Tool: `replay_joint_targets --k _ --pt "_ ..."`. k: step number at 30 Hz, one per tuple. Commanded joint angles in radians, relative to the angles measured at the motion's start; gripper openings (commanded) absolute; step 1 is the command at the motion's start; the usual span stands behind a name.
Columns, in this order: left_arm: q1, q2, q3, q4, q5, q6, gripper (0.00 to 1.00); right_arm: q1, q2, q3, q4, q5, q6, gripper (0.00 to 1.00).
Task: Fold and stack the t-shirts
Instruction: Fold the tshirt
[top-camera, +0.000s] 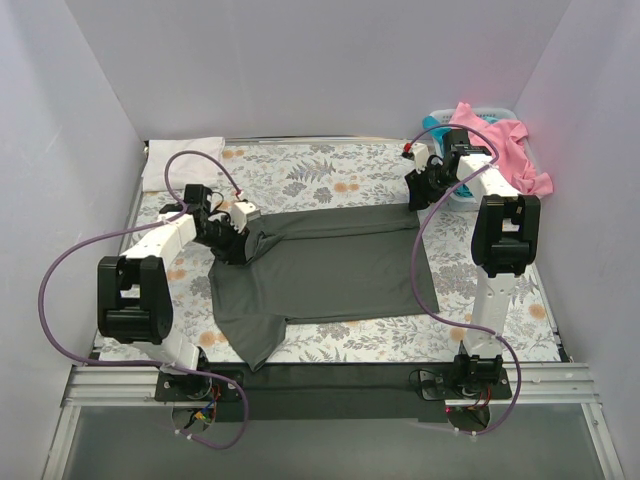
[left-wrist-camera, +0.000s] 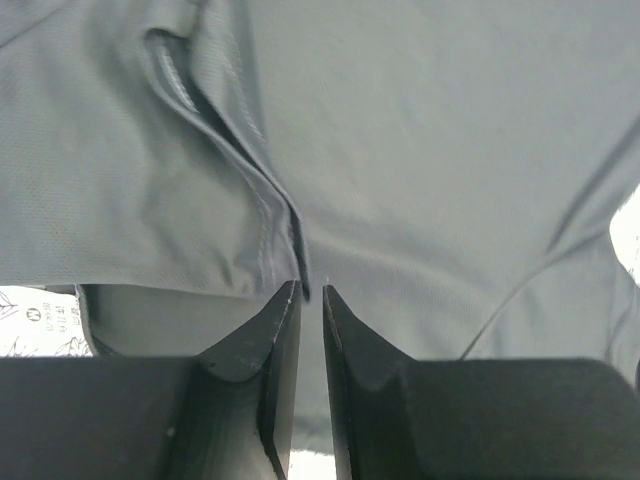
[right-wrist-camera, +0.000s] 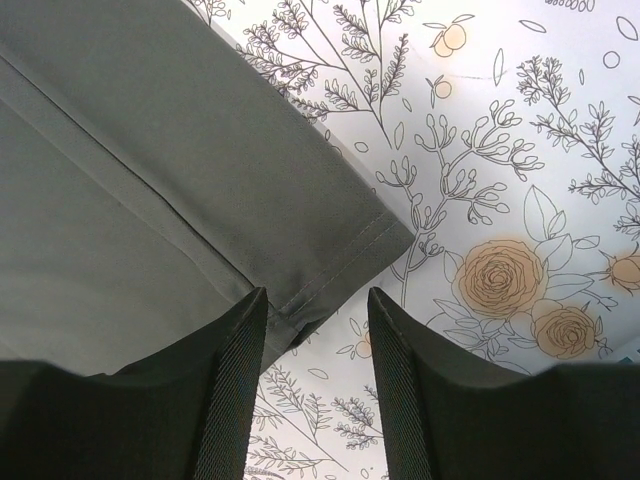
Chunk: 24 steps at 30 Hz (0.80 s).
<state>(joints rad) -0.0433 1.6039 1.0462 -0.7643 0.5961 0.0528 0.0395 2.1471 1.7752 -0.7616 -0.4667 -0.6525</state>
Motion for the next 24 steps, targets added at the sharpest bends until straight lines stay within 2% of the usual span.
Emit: replay_joint_targets --k 1,2,4,5,7,8,12,17,20,21,22,24 --pt "-0.003 -0.068 0.041 -0.092 0.031 0.158 0.17 0.005 -0.036 0.035 -0.022 -0.004 -0.024 0.43" --pt "-0.003 -0.068 0.049 -0.089 0.028 0.163 0.18 0.008 -0.033 0.035 -0.024 -0.006 -0.024 0.43" --pt "-0.003 -0.055 0.067 -0.044 0.021 0.083 0.2 0.013 -0.032 0.036 -0.027 -0.007 -0.024 0.43" --pt "-0.003 -0.045 0.092 -0.032 0.028 0.053 0.28 0.017 -0.03 0.035 -0.025 -0.009 -0.025 0.43" --pt "-0.009 -0.007 0.118 0.043 0.045 -0.04 0.37 0.02 -0.027 0.033 -0.025 -0.01 -0.026 0.43" --pt "-0.013 0.01 0.129 0.066 0.044 -0.141 0.53 0.022 -0.024 0.035 -0.024 -0.01 -0.022 0.43" --pt "-0.064 0.099 0.186 0.167 -0.047 -0.29 0.56 0.023 -0.02 0.039 -0.024 -0.01 -0.018 0.43" --pt "-0.125 0.177 0.215 0.194 -0.075 -0.343 0.54 0.023 -0.01 0.052 -0.025 -0.01 -0.013 0.43" --pt "-0.155 0.211 0.215 0.191 -0.099 -0.37 0.47 0.025 -0.006 0.058 -0.025 -0.009 -0.009 0.43" --pt "-0.161 0.217 0.213 0.185 -0.107 -0.37 0.42 0.025 -0.004 0.056 -0.025 -0.01 -0.009 0.43" --pt "-0.177 0.218 0.209 0.178 -0.113 -0.363 0.32 0.026 -0.004 0.056 -0.027 -0.009 -0.007 0.43" --pt "-0.191 0.199 0.199 0.166 -0.107 -0.354 0.21 0.025 -0.006 0.053 -0.027 -0.006 -0.012 0.43"
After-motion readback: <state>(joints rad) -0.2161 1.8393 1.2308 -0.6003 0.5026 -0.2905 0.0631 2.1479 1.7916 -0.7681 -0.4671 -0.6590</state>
